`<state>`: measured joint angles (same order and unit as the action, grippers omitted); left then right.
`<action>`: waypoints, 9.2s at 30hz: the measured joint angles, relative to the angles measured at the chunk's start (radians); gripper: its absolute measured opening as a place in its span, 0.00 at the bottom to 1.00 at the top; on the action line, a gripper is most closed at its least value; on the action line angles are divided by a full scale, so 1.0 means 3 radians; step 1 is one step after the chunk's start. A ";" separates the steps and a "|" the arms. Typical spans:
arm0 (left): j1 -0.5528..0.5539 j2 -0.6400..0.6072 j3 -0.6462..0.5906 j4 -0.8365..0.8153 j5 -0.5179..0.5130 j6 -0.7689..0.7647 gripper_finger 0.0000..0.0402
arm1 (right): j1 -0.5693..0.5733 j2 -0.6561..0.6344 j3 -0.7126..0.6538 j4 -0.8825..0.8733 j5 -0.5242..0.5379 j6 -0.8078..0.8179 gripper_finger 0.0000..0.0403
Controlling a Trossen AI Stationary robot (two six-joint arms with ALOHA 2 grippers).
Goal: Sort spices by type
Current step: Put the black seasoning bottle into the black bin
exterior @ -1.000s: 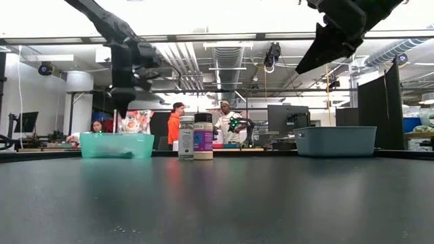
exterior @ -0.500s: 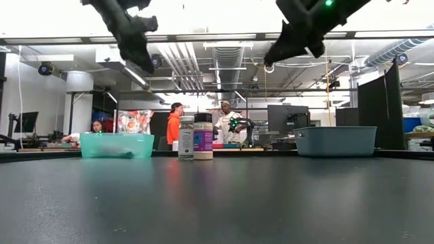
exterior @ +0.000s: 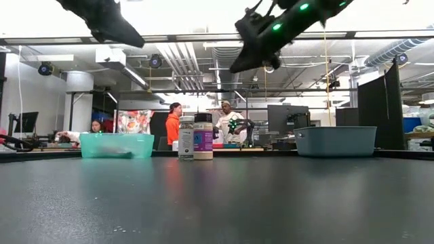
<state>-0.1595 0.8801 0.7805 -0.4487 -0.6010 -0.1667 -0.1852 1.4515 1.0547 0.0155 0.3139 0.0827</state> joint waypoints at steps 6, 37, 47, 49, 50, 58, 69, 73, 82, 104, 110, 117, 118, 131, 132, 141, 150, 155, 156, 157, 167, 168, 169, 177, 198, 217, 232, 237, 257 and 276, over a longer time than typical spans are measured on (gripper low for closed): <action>-0.0376 -0.0016 -0.0093 0.0045 -0.0560 -0.0013 0.18 | -0.0187 0.0645 0.0438 0.0241 -0.0033 -0.0310 0.03; -0.0396 0.0072 -0.0123 -0.0081 -0.0824 -0.0176 0.18 | -0.0178 0.1221 0.0528 0.0341 -0.0434 -0.0495 0.91; -0.0395 0.0072 -0.0124 -0.0078 -0.0858 -0.0085 0.18 | -0.0199 0.1221 0.0223 0.0941 -0.0435 -0.0390 0.91; -0.0395 0.0072 -0.0124 -0.0078 -0.0858 -0.0086 0.18 | -0.0213 0.1220 0.0162 0.1009 -0.0436 -0.0338 0.91; -0.0395 0.0074 -0.0124 -0.0076 -0.0858 -0.0086 0.18 | -0.0215 0.1221 0.0124 0.1049 -0.0436 -0.0337 0.91; -0.0395 0.0142 -0.0124 -0.0039 -0.0858 -0.0086 0.18 | -0.0220 0.1308 0.0070 0.1262 -0.0523 -0.0354 0.91; -0.0395 0.0204 -0.0125 -0.0026 -0.0860 -0.0084 0.18 | -0.0214 0.1632 0.0112 0.1713 -0.0444 -0.0345 0.91; -0.0395 0.0203 -0.0125 -0.0029 -0.0930 -0.0084 0.18 | -0.0214 0.1633 0.0113 0.1691 -0.0346 -0.0392 0.86; -0.0394 0.0204 -0.0125 -0.0028 -0.0942 -0.0086 0.18 | -0.0214 0.1621 0.0113 0.1618 -0.0340 -0.0257 0.49; -0.0397 0.0950 -0.0125 0.1031 0.0098 -0.0178 0.30 | 0.0686 0.0610 -0.0349 0.1040 -0.0107 -0.0344 0.49; -0.0449 0.1369 -0.0125 0.1495 0.0188 -0.0172 0.53 | 0.1171 0.0232 -0.0715 0.1270 0.0332 -0.0458 0.49; -0.0561 0.1989 -0.0125 0.2360 0.0220 -0.0034 0.74 | 0.1680 0.0178 -0.0873 0.1521 0.0667 -0.0658 0.49; -0.0568 0.2051 -0.0125 0.2479 0.0224 -0.0035 0.75 | 0.1737 0.0189 -0.0878 0.1561 0.0748 -0.0693 0.49; -0.0625 0.2618 0.0011 0.3128 0.0500 -0.0051 0.77 | 0.2144 0.0298 -0.0883 0.2033 0.1051 -0.1063 0.49; -0.0626 0.2651 0.0045 0.3128 0.0506 -0.0034 0.77 | 0.2154 0.0297 -0.0883 0.2084 0.1052 -0.1078 0.49; -0.0640 0.2917 0.0385 0.3129 0.0532 0.0376 0.74 | 0.2204 0.0296 -0.0883 0.2167 0.1051 -0.1068 0.49; -0.0647 0.2921 0.0386 0.3117 0.0552 0.0429 0.36 | 0.2204 0.0296 -0.0883 0.2158 0.1050 -0.0967 0.63; -0.0652 0.2915 0.0377 0.3094 0.0554 0.0439 0.36 | 0.2204 0.0252 -0.0883 0.2138 0.1059 -0.0867 0.71; -0.0654 0.2913 0.0371 0.3103 0.0553 0.0439 0.36 | 0.2204 0.0228 -0.0883 0.2132 0.1058 -0.0857 0.72; -0.0660 0.2911 0.0359 0.3111 0.0552 0.0443 0.36 | 0.2211 0.0201 -0.0883 0.2131 0.1058 -0.0836 0.73; -0.0905 0.2867 0.0016 0.4149 0.0519 0.0825 0.41 | 0.2407 -0.0168 -0.0941 0.1608 0.1047 -0.0580 0.83; -0.0909 0.2857 -0.0002 0.4172 0.0468 0.0821 0.41 | 0.2426 -0.0168 -0.0959 0.1610 0.1030 -0.0550 0.84; -0.0907 0.2854 -0.0009 0.4166 0.0401 0.0801 0.41 | 0.2437 -0.0148 -0.0971 0.1627 0.1023 -0.0527 0.84; -0.0900 0.2887 0.0034 0.4159 0.0172 0.0872 0.42 | 0.2352 0.0358 -0.0969 0.2556 0.0908 -0.0653 0.84; -0.0940 0.2887 0.0034 0.4156 0.0115 0.0690 0.62 | 0.2143 0.0865 -0.0528 0.2645 0.0851 -0.1089 0.40; -0.1065 0.2292 0.0035 0.3790 -0.0011 0.1169 0.78 | 0.2440 0.0374 -0.0528 0.1036 0.1851 -0.0915 0.34; -0.0909 0.2809 0.0535 0.3977 0.0299 0.1656 0.78 | 0.2434 0.0408 -0.0528 0.1039 0.1871 -0.0846 0.34; -0.0892 0.2928 0.0634 0.3958 0.0295 0.1736 0.75 | 0.2435 0.0408 -0.0528 0.1036 0.1871 -0.0829 0.34; -0.0933 0.2918 0.0621 0.3925 0.0018 0.1629 0.47 | 0.2435 0.0407 -0.0531 0.1052 0.1826 -0.0590 0.61; -0.1839 0.2467 0.1097 0.2597 -0.1249 0.0402 0.48 | 0.2594 -0.0031 -0.0529 0.0465 0.1838 -0.0247 0.89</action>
<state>-0.7112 1.6201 1.1097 0.3304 -0.9756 -0.0462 0.5931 1.4422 0.8959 0.1549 0.8654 0.0087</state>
